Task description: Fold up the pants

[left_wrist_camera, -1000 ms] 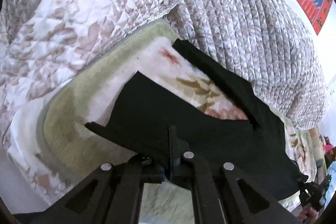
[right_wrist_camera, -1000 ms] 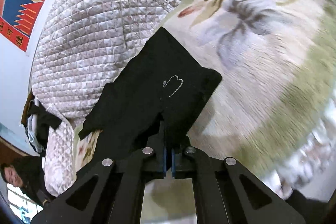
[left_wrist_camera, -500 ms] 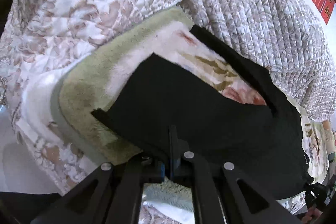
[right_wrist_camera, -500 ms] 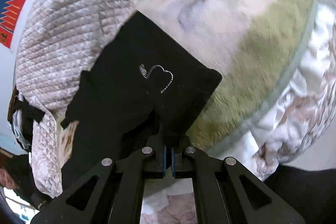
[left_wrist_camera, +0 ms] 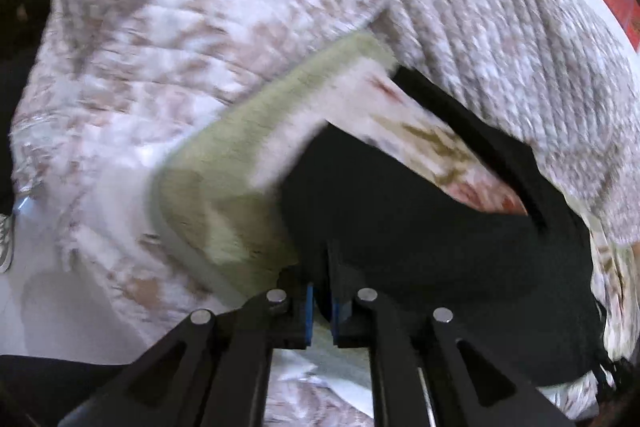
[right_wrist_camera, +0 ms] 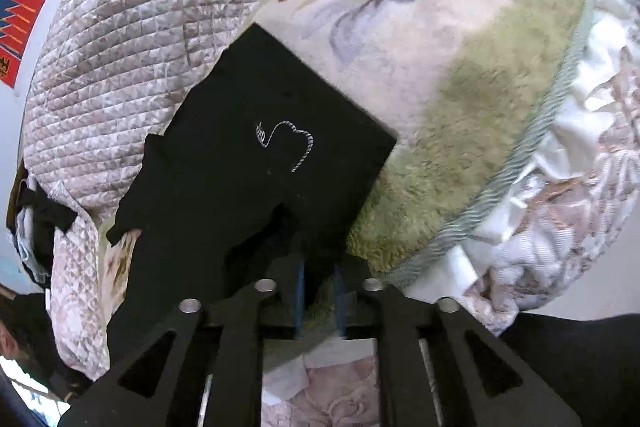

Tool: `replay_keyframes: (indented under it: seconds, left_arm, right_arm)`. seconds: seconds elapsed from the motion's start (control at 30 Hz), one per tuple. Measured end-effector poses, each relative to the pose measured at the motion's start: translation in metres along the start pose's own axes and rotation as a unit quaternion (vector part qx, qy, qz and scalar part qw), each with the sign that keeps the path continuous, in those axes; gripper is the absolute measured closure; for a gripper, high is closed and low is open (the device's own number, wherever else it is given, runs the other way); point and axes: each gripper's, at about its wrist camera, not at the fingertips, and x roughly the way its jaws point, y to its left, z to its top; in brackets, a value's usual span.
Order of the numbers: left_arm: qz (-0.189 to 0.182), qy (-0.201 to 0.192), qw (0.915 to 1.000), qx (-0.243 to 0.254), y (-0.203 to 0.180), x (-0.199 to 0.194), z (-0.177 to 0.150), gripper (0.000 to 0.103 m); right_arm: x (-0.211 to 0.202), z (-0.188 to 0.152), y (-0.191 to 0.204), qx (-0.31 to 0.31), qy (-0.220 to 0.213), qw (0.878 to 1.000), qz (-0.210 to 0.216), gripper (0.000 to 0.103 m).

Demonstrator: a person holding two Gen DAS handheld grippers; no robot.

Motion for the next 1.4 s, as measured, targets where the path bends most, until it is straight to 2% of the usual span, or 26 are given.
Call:
replay_keyframes:
  seconds: [0.13,0.2,0.27,0.3,0.33,0.43,0.5,0.57,0.6,0.63,0.67,0.73,0.8,0.87,0.9,0.93,1.0,1.07,1.17,1.27,1.4]
  left_arm:
    - [0.047,-0.035,0.9983,0.000,0.005,-0.016,0.013,0.092]
    - [0.043,-0.042,0.9981,0.012,-0.002,-0.020,0.020,0.092]
    - [0.019,-0.041,0.9985,0.031,-0.015,-0.020,0.025,0.084]
    - [0.009,-0.037,0.9984,0.042,-0.024,-0.017,0.026,0.074]
    - [-0.004,-0.031,0.9979,0.057,-0.036,-0.012,0.027,0.068]
    - [-0.039,-0.004,0.9936,0.106,-0.074,0.008,0.028,0.066]
    - [-0.059,0.014,0.9881,0.142,-0.099,0.025,0.028,0.065]
    - [-0.050,0.033,0.9834,0.171,-0.117,0.047,0.027,0.065]
    - [-0.046,0.044,0.9831,0.171,-0.119,0.055,0.026,0.065]
    - [-0.044,0.058,0.9833,0.167,-0.117,0.067,0.026,0.066]
    - [-0.037,0.066,0.9843,0.159,-0.113,0.075,0.027,0.067]
    - [-0.047,0.050,0.9846,0.161,-0.105,0.072,0.027,0.067]
    - [-0.014,0.038,0.9852,0.167,-0.105,0.068,0.030,0.066]
    - [-0.007,0.032,0.9875,0.154,-0.100,0.066,0.041,0.066]
    - [-0.004,0.030,0.9890,0.145,-0.095,0.066,0.048,0.064]
    - [0.004,0.030,0.9901,0.137,-0.089,0.069,0.053,0.059]
    - [0.028,0.049,0.9912,0.120,-0.078,0.084,0.060,0.057]
    - [0.023,0.056,0.9924,0.107,-0.073,0.085,0.064,0.057]
    - [0.025,0.043,0.9908,0.126,-0.086,0.074,0.070,0.057]
    - [0.001,0.035,0.9876,0.153,-0.109,0.067,0.079,0.057]
    - [-0.028,0.038,0.9807,0.190,-0.140,0.064,0.089,0.057]
  right_arm:
    - [-0.029,0.011,0.004,-0.020,-0.066,0.997,-0.044,0.074]
    - [-0.038,0.016,0.010,-0.037,-0.095,0.993,-0.063,0.074]
    - [-0.038,0.020,0.022,-0.068,-0.107,0.990,-0.068,0.074]
    - [-0.034,0.020,0.034,-0.098,-0.104,0.988,-0.061,0.074]
    - [-0.028,0.020,0.047,-0.130,-0.095,0.985,-0.056,0.074]
    - [-0.006,0.017,0.083,-0.222,-0.067,0.972,-0.046,0.074]
    - [0.016,0.014,0.104,-0.266,-0.033,0.963,-0.036,0.074]
    - [0.041,0.013,0.117,-0.292,0.006,0.956,-0.029,0.074]
    - [0.050,0.014,0.117,-0.293,0.018,0.955,-0.033,0.072]
    - [0.062,0.014,0.114,-0.290,0.037,0.955,-0.048,0.065]
    - [0.074,0.017,0.109,-0.282,0.055,0.956,-0.059,0.065]
    - [0.075,0.022,0.097,-0.260,0.050,0.963,-0.039,0.065]
    - [0.066,0.023,0.096,-0.254,0.028,0.966,-0.041,0.065]
    - [0.057,0.027,0.102,-0.261,0.005,0.964,-0.054,0.065]
    - [0.054,0.029,0.108,-0.268,-0.001,0.962,-0.048,0.065]
    - [0.054,0.030,0.113,-0.273,0.000,0.961,-0.049,0.062]
    - [0.068,0.035,0.116,-0.282,0.023,0.955,-0.085,0.056]
    - [0.081,0.040,0.105,-0.258,0.045,0.960,-0.102,0.056]
    - [0.070,0.045,0.106,-0.249,0.028,0.964,-0.086,0.056]
    - [0.060,0.050,0.123,-0.266,0.011,0.962,-0.066,0.056]
    - [0.065,0.059,0.154,-0.296,0.016,0.955,-0.026,0.056]
